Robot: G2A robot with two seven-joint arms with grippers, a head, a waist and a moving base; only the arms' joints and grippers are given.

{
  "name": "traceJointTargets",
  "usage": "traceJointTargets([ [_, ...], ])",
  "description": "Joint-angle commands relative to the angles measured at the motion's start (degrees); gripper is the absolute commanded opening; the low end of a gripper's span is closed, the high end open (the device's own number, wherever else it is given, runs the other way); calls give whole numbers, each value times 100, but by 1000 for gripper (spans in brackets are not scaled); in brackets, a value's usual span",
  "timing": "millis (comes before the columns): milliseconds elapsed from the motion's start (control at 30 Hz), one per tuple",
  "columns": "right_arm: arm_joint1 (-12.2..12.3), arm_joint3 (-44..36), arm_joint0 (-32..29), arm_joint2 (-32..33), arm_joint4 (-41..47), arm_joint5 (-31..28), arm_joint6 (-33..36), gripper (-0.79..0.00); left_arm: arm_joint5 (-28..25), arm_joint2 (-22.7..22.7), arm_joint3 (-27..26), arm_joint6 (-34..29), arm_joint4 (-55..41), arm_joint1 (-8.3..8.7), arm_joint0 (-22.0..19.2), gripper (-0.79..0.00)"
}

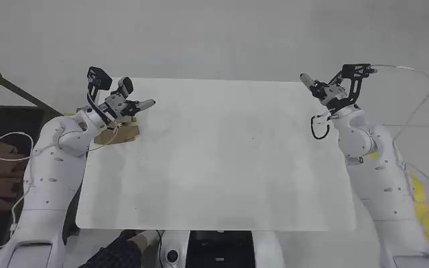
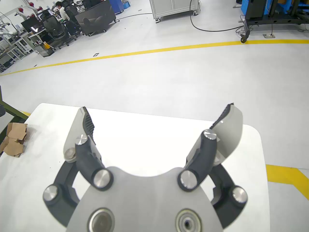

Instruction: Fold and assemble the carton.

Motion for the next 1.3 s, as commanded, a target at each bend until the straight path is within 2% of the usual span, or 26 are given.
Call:
traceJointTargets([
  [0,0,0,0,0,0,0,0,0,0,0,0,0,0,0,0,-1],
  [633,0,0,0,0,0,0,0,0,0,0,0,0,0,0,0,0],
  [700,0,0,0,0,0,0,0,0,14,0,47,-75,-265,-3,47,0],
  [800,0,0,0,0,0,0,0,0,-160,-28,269,-622,-1068,23,-14,0],
  [933,0,0,0,0,0,0,0,0,-257,-59,761,-1831,-2764,89,-284,0],
  [1133,0,0,0,0,0,0,0,0,145,-164,1736,-4036,-5441,227,-745,0],
  [1200,0,0,0,0,0,0,0,0,260,-244,2083,-4585,-6022,267,-892,0],
  [1267,0,0,0,0,0,0,0,0,426,-299,2369,-4859,-6370,304,-1009,0],
])
